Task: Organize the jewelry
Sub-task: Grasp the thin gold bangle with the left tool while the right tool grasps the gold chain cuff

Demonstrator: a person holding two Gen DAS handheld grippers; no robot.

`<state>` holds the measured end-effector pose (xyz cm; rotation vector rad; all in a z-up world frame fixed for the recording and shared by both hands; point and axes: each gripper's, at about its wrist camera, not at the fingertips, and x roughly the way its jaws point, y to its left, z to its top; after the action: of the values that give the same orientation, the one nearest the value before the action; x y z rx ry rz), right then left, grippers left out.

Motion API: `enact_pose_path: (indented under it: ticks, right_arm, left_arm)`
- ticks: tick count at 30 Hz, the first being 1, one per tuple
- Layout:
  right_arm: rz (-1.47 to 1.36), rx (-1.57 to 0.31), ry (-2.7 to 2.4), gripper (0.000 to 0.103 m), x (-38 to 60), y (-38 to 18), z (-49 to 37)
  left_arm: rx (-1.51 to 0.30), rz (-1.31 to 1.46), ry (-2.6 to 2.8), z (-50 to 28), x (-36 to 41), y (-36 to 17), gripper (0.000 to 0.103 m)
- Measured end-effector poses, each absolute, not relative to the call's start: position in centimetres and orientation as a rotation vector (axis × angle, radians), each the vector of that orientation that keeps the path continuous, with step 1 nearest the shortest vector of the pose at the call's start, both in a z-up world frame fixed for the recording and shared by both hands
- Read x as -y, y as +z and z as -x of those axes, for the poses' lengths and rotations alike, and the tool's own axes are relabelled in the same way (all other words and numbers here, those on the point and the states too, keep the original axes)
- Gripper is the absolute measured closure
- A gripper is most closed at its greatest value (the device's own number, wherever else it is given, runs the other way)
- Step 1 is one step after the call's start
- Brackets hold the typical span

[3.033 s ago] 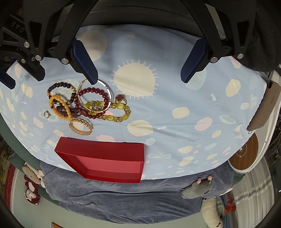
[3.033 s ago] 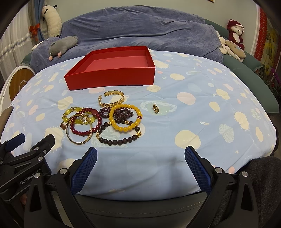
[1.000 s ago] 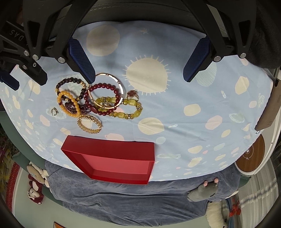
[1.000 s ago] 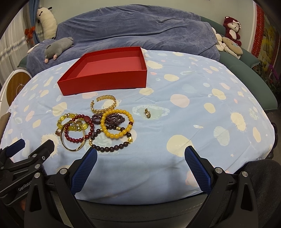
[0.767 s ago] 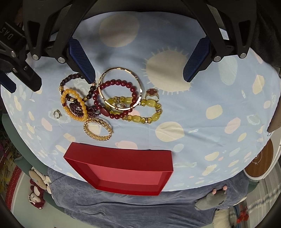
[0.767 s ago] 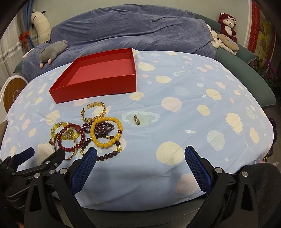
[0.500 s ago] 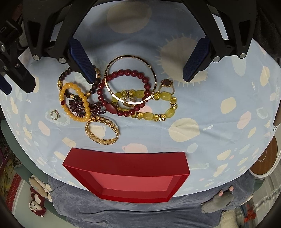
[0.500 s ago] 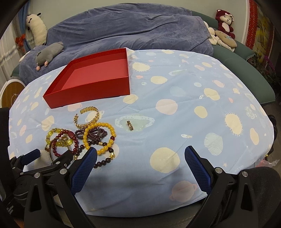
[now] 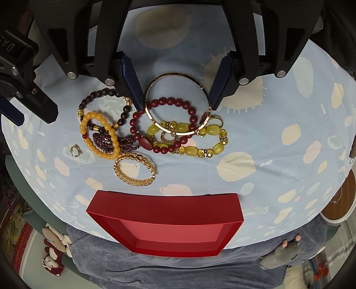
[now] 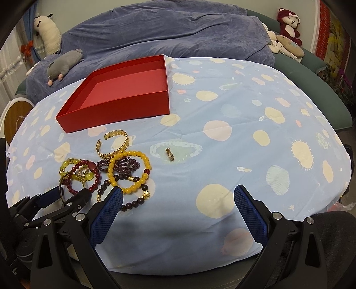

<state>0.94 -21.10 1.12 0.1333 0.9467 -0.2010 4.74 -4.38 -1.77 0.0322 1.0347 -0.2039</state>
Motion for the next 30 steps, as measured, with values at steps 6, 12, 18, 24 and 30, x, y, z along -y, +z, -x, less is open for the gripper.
enact_pose_path:
  ticks: [6,12,18,24,30]
  right_arm:
    - [-0.141,-0.953,-0.172,0.007,20.6,1.3,-1.7]
    - [-0.148,-0.963,-0.098,0.007,18.8,1.6,-5.3]
    - [-0.112,-0.991,-0.039,0.007,16.1,0.7,-9.3]
    - [-0.055,-1.045,-0.012,0.011,14.6,-1.3,-12.0]
    - [-0.028,-1.082,0.002,0.028,14.5,-2.7,-12.5]
  left_arm:
    - [-1.018,0.025,-0.183,-4.4,2.7,-0.7,0.045]
    - [-1.004,0.070,-0.142,-5.5,0.9,0.6,0.045]
    - [-1.004,0.062,-0.101,-7.2,-0.6,0.7,0.045]
    - [-1.024,0.064,-0.074,-8.6,-1.8,-0.2,0.045]
    - [-1.043,0.084,-0.056,-9.6,-2.7,-0.7,0.045]
